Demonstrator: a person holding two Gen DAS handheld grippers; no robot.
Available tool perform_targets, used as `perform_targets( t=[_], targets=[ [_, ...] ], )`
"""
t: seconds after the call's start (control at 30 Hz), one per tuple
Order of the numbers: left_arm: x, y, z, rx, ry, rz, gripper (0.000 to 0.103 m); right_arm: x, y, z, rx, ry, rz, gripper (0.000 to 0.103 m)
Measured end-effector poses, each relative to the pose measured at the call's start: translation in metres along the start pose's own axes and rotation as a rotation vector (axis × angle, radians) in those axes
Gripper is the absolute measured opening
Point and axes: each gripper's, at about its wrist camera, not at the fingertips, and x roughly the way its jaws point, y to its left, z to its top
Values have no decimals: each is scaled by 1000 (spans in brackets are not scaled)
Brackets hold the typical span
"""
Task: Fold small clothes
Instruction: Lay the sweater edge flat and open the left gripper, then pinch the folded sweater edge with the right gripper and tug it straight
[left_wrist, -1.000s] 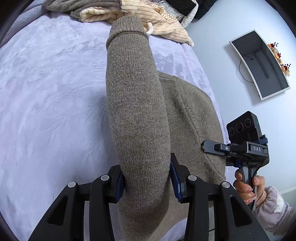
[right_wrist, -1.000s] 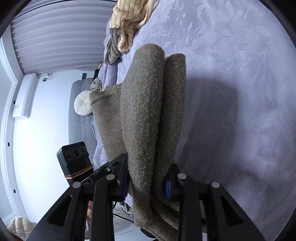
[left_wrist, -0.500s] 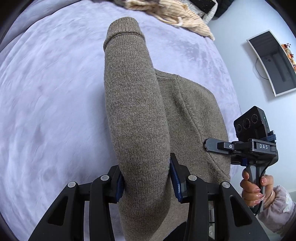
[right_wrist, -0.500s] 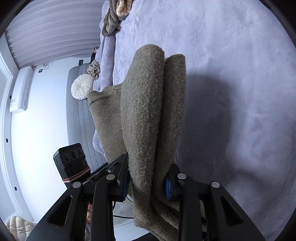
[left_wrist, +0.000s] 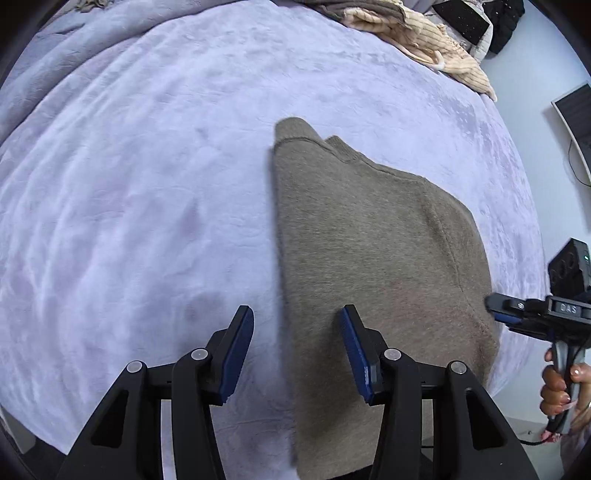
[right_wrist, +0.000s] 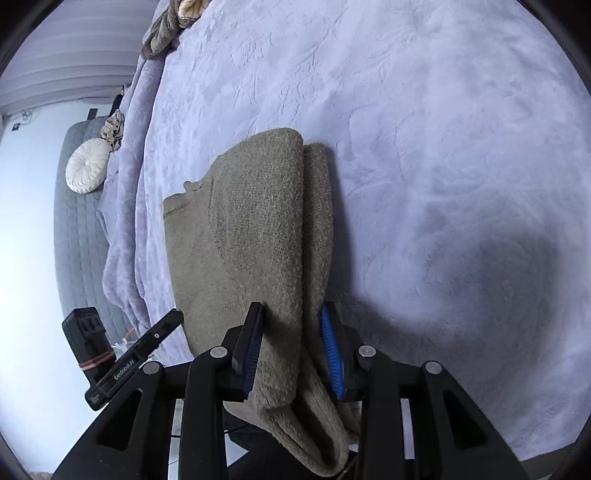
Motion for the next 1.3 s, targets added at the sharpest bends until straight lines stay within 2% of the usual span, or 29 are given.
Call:
perform_targets(
  t=[0.03, 0.07, 0.1, 0.17, 0.2, 0.23, 0.27, 0.3, 0.37, 0.43, 0.53, 0.6, 0.63, 0.7, 0.83, 1.07, 1.1, 1.2, 1.3],
  targets=[
    [0, 0, 2, -6, -5, -1, 50, -6, 3, -5, -7, -5, 2, 36],
    [0, -1, 3, -11, -10, -3, 50, -9, 3, -8, -9, -7, 16, 41],
    [-4, -1, 3, -13, -20, -7, 50, -12, 4, -14, -9, -7, 38, 55],
    [-10, -4, 2, -7, -34, -15, 50, -10, 5, -24, -20, 2, 80, 64],
    [-13, -6, 1, 2, -39, -20, 50, -8, 5, -26, -26, 9, 89, 63],
    [-13, -11, 2, 10, -40, -23, 50, -3, 4, -28, -31, 16, 88, 59],
    [-12, -19, 4, 20, -40, -22, 50, 3, 6, -30, -39, 22, 68, 28],
    [-13, -24, 3, 38, -39, -21, 50, 9, 11, -30, -59, 33, 2, 10],
    [-14, -35, 3, 70, -33, -25, 50, 6, 20, -33, -140, 18, -103, 10],
    [-12, -43, 0, 93, -25, -47, 50, 7, 26, -37, -244, 12, -273, 10],
    [11, -54, -12, 132, 32, -32, 50, 23, 9, -38, -233, 54, -343, 9],
    [31, -55, -21, 155, 58, 23, 50, 35, -2, -37, -224, 64, -358, 9],
    [34, -54, -24, 154, 54, 29, 54, 40, -6, -37, -228, 63, -365, 9],
    [35, -53, -24, 145, 54, 31, 58, 42, -6, -38, -247, 54, -379, 10],
    [31, -46, -20, 117, 75, 14, 58, 40, 1, -43, -267, 44, -408, 11],
    [18, -42, -25, 110, 71, 45, 58, 18, 6, -62, -227, 43, -458, 11],
    [15, -41, -27, 113, 70, 46, 58, 11, 6, -66, -224, 31, -454, 11],
    [10, -41, -33, 135, 75, 54, 58, -6, 17, -78, -228, -30, -355, 11],
    [14, -40, -41, 155, 103, 76, 58, -6, 35, -87, -294, -35, -298, 11]
  ],
)
